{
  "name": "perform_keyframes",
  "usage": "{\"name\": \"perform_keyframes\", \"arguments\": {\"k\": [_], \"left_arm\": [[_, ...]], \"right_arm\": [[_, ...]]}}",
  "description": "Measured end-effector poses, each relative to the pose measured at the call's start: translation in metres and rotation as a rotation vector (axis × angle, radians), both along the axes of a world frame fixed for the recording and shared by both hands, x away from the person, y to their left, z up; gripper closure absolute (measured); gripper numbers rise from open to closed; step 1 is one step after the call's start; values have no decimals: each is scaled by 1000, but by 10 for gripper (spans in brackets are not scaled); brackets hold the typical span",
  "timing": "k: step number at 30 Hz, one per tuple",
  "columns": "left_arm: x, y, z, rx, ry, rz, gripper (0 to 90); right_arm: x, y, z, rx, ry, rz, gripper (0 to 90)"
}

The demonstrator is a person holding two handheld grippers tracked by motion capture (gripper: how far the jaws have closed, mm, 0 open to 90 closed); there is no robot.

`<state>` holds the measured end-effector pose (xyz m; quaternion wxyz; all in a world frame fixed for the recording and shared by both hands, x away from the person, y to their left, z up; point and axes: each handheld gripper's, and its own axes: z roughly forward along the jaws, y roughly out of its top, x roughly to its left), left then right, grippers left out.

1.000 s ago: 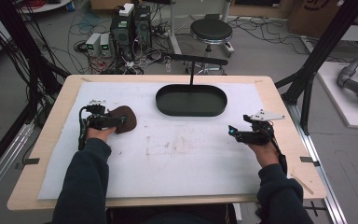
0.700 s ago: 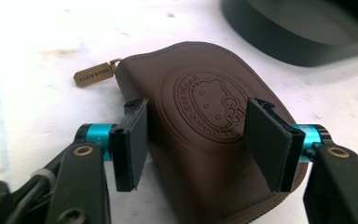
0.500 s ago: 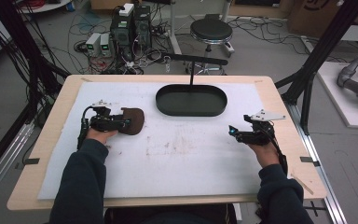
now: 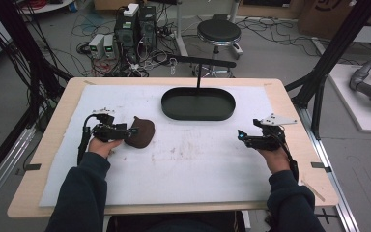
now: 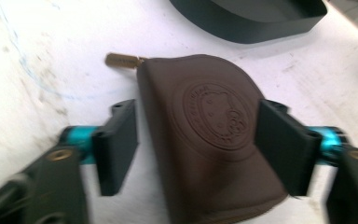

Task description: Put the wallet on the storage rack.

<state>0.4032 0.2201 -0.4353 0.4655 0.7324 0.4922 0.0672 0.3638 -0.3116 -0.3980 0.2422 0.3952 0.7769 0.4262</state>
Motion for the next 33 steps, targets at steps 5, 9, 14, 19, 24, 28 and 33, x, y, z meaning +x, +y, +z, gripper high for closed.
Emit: {"name": "perform_keyframes", "arguments": {"k": [5, 9, 14, 19, 24, 28, 33], "left_arm": [[-2, -8, -10, 35, 63, 28, 180], [-7, -10, -14, 36, 21, 22, 166], [-8, -8, -16, -20, 19, -25, 348], [-9, -8, -14, -9, 1, -20, 391], [-15, -10, -1, 18, -110, -28, 543], [-24, -19, 11, 81, -216, -49, 613], [-30, -24, 26, 175, -313, -26, 644]], "right_arm": [[-1, 2, 0, -5, 1, 16, 255], [-1, 0, 1, 2, -4, 11, 254], [0, 0, 0, 2, -3, 8, 254], [0, 1, 1, 4, -4, 9, 255], [0, 0, 1, 6, -5, 3, 254], [0, 0, 1, 4, -2, 4, 254], [0, 0, 1, 3, -5, 5, 255]]}}
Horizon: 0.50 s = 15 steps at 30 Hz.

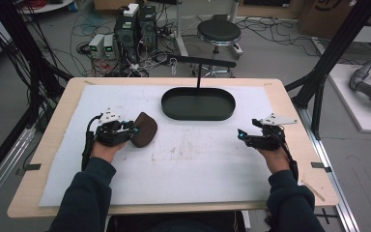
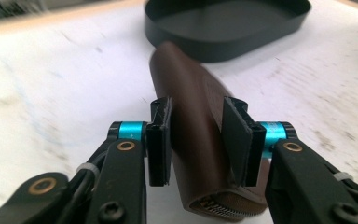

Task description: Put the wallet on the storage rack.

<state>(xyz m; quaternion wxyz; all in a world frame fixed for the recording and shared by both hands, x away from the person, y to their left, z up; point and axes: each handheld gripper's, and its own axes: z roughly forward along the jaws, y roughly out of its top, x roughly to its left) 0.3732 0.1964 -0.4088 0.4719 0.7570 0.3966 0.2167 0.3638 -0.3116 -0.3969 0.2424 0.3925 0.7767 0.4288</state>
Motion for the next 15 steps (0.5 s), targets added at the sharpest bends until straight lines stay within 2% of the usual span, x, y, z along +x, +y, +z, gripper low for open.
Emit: {"name": "perform_keyframes", "arguments": {"k": [1, 2, 4, 6, 7, 10, 11, 12, 13, 14, 15], "left_arm": [[0, 0, 0, 0, 0, 0, 650], [0, -1, 6, 20, -24, 4, 653], [0, -2, 7, 24, -30, -1, 654], [0, -9, 5, 53, -14, -39, 655], [0, -9, 5, 53, -14, -39, 654], [-4, -20, 3, 56, -38, -94, 652], [-6, -22, 3, 74, -56, -104, 652], [-8, -26, 3, 71, -55, -136, 652], [-8, -26, 3, 71, -55, -136, 652], [-11, -31, 3, 92, -82, -162, 650], [-13, -33, 3, 92, -87, -174, 650]], "right_arm": [[0, 0, 0, 0, -1, 0, 254], [0, 0, 0, 0, -1, 0, 254], [0, 0, 0, 0, -1, 1, 255], [0, 1, 0, 2, 2, 2, 254], [0, 1, 0, 2, 2, 2, 254], [1, 4, -1, 11, 6, 13, 254], [2, 6, -1, 17, 6, 18, 254], [4, 8, -1, 28, 11, 28, 251], [4, 8, -1, 28, 11, 28, 251], [7, 17, 0, 47, 17, 48, 233], [8, 23, 2, 51, 17, 64, 233]]}}
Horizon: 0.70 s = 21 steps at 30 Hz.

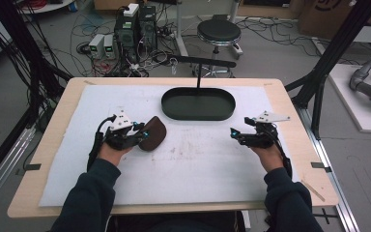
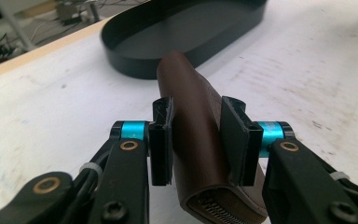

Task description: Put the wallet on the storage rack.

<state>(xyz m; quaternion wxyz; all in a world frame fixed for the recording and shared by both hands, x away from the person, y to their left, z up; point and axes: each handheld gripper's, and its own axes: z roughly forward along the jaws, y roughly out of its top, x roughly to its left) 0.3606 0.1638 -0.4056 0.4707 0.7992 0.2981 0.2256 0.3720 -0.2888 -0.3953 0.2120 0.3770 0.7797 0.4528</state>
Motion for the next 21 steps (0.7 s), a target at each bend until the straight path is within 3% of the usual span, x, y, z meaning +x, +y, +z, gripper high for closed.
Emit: {"name": "perform_keyframes", "arguments": {"k": [2, 3, 6, 10, 11, 12, 13, 14, 15, 18, 19, 21], "left_arm": [[-1, -2, -1, -5, 4, -13, 651], [-2, -4, 0, 8, -13, -16, 651], [-4, -10, 0, 14, -31, -36, 652], [-4, -12, 1, 18, -36, -46, 653], [-4, -14, 1, 17, -45, -48, 653], [-4, -14, 1, 17, -45, -48, 654], [-4, -14, 1, 19, -47, -50, 654], [-4, -14, 1, 18, -48, -51, 654], [-4, -14, 1, 15, -47, -52, 653], [-5, -14, 1, 15, -47, -58, 652], [-5, -15, 1, 15, -47, -59, 652], [-4, -14, 1, 8, -45, -62, 650]], "right_arm": [[1, 7, 1, -6, -4, 21, 233], [5, 21, 4, -16, -9, 60, 231], [13, 41, 7, -10, -13, 105, 219], [23, 63, 10, -9, -10, 136, 215], [30, 79, 12, 0, -5, 160, 215], [30, 79, 12, 0, -5, 160, 215], [37, 95, 14, 14, -4, 183, 214], [37, 95, 14, 14, -4, 183, 214], [45, 113, 16, 13, 7, 206, 213], [55, 141, 16, -1, 17, 240, 212], [55, 141, 16, -1, 17, 240, 212], [62, 164, 14, -14, 29, 266, 213]]}}
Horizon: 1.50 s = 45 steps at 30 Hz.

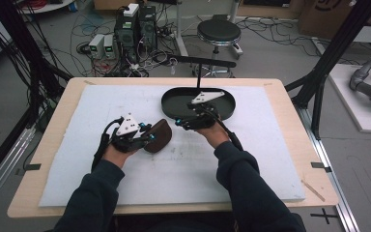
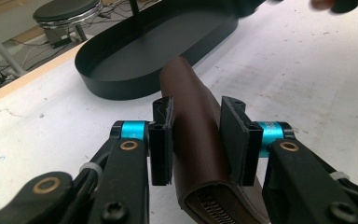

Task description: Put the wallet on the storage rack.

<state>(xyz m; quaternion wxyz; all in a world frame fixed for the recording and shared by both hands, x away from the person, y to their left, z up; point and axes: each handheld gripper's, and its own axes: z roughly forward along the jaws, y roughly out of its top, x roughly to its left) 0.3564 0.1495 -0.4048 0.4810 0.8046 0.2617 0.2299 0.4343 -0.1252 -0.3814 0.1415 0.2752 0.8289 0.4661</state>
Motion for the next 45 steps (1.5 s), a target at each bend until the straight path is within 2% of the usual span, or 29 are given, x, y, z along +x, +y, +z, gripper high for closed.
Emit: {"name": "perform_keyframes", "arguments": {"k": [1, 3, 8, 11, 13, 15, 17, 18, 19, 21, 23, 24, 25, 27, 29, 30, 31, 32, 33, 34, 35, 37, 38, 40, 41, 42, 43, 44, 45], "left_arm": [[0, 0, 0, -4, 3, -1, 650], [1, 1, 0, -4, 7, -4, 647], [1, 2, 0, -11, 9, -8, 646], [1, 2, 0, -16, 12, -10, 645], [1, 3, 0, -12, 18, -12, 643], [2, 3, -1, -30, 29, -13, 639], [3, 5, 0, -64, 52, -14, 620], [3, 6, 0, -100, 72, 8, 585], [3, 9, 2, -155, 99, 50, 418], [3, 10, 2, -167, 106, 69, 319], [2, 11, 1, -160, 137, 80, 293], [3, 10, -3, -143, 175, 79, 289], [3, 10, -3, -143, 175, 79, 290], [5, 8, -8, -106, 207, 81, 292], [6, 7, -13, -101, 226, 62, 460], [6, 7, -14, -93, 232, 45, 460], [7, 6, -15, -79, 234, 32, 568], [7, 7, -15, -86, 235, 28, 568], [7, 8, -15, -110, 246, 25, 605], [7, 8, -15, -110, 246, 25, 621], [7, 8, -14, -114, 233, 29, 632], [8, 9, -14, -119, 228, 33, 644], [8, 10, -14, -127, 226, 33, 647], [9, 12, -12, -158, 216, 40, 649], [10, 14, -10, -168, 209, 43, 650], [11, 15, -8, -183, 205, 45, 650], [12, 15, -6, -192, 201, 46, 650], [14, 16, -3, -203, 196, 47, 651], [16, 16, 1, -205, 190, 43, 651]], "right_arm": [[0, 0, 0, 0, 0, 0, 213], [4, 16, -2, -8, -5, 18, 213], [11, 36, -3, -21, 2, 27, 213], [13, 42, -3, -30, 1, 35, 213], [14, 45, -6, -53, 0, 33, 215], [14, 45, -7, -47, 21, 30, 215], [14, 45, -7, -60, 14, 35, 215], [14, 45, -7, -62, 17, 34, 216], [13, 43, -6, -76, 12, 24, 215], [15, 41, -6, -77, 12, 23, 215], [14, 41, -6, -77, 19, 16, 215], [14, 42, -7, -71, 15, 22, 215], [14, 42, -7, -71, 15, 22, 215], [13, 44, -6, -70, 14, 24, 215], [12, 42, -5, -65, 20, 29, 215], [12, 42, -5, -65, 20, 29, 215], [11, 37, -3, -56, 31, 21, 215], [11, 37, -3, -56, 31, 21, 215], [11, 28, 0, -54, 49, 8, 215], [11, 28, 0, -54, 49, 8, 215], [9, 17, 4, -49, 49, 6, 215], [5, 1, 8, -34, 21, -2, 215], [5, 1, 8, -34, 21, -2, 215], [-1, -18, 11, -20, 12, -15, 214], [-6, -38, 13, -41, 2, -34, 214], [-6, -38, 13, -41, 2, -34, 214], [-9, -49, 14, -51, -15, -42, 214], [-17, -71, 16, -47, -43, -71, 214], [-22, -82, 17, -43, -51, -82, 214]]}}
